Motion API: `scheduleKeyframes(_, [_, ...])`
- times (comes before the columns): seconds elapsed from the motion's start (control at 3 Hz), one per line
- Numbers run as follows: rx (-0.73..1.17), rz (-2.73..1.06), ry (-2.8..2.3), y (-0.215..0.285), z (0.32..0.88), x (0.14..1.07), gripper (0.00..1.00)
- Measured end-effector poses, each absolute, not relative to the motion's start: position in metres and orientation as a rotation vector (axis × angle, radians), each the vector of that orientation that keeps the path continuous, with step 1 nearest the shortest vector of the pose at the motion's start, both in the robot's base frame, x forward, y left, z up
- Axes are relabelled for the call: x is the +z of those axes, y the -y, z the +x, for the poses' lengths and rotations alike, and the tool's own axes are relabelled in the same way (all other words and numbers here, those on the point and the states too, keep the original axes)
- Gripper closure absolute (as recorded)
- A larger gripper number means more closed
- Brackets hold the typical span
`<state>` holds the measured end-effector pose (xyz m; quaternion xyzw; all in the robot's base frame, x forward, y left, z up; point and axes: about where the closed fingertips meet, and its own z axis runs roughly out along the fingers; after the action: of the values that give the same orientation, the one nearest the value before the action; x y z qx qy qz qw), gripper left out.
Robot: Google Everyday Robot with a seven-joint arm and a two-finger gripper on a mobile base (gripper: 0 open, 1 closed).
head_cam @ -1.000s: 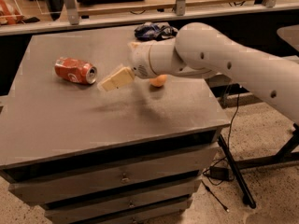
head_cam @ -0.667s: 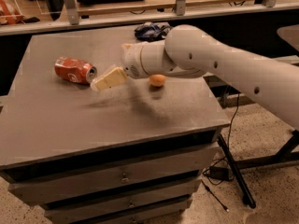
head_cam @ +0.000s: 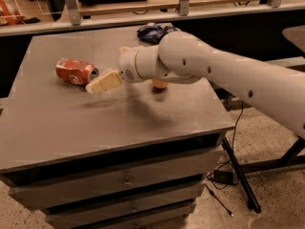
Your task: Move coke can near blue chip bag
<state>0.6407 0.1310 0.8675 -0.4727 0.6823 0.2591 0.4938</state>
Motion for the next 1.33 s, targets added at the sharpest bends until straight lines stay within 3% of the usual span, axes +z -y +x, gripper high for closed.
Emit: scheduleKeyframes(1.33, [0.601, -1.1, -1.641, -0.1349, 0.6424, 0.8672, 0.0])
